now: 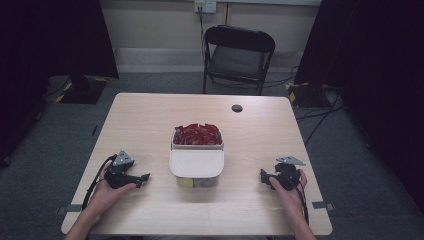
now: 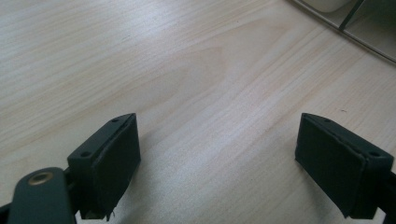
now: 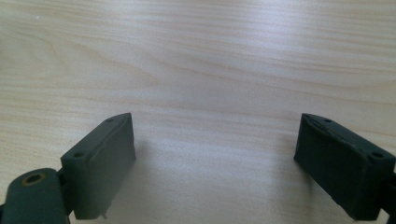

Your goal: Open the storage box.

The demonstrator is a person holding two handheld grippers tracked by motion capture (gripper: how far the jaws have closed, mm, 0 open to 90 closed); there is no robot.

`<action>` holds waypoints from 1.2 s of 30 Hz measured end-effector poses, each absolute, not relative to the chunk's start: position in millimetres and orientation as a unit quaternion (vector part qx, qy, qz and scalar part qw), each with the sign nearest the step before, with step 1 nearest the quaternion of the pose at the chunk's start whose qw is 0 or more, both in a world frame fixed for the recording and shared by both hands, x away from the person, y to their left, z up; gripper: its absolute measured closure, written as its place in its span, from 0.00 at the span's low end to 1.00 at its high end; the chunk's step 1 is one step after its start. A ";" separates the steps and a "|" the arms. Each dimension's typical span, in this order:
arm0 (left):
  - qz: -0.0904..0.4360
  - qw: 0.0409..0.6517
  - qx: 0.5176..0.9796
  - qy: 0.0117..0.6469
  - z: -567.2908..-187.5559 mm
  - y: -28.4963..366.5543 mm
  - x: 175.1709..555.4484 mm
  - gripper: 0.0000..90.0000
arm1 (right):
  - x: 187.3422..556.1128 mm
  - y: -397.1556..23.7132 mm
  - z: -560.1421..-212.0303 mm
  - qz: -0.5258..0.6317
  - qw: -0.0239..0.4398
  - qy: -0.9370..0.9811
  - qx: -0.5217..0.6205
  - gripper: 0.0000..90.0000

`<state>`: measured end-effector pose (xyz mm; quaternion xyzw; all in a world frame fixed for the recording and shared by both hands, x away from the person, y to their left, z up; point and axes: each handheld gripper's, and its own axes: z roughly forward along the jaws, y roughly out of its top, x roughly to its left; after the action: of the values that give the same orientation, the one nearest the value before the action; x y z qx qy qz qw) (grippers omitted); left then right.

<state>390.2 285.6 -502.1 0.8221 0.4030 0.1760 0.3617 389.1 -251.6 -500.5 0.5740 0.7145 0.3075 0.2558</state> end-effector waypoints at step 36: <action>0.176 0.360 0.823 0.403 -502.0 285.7 390.0 0.15 | 382.2 -238.4 -483.7 0.329 0.220 0.729 0.559 0.17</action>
<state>390.0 285.7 -502.0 0.8227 0.4031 0.1763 0.3601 382.2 -238.4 -483.7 0.5589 0.7288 0.3290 0.2199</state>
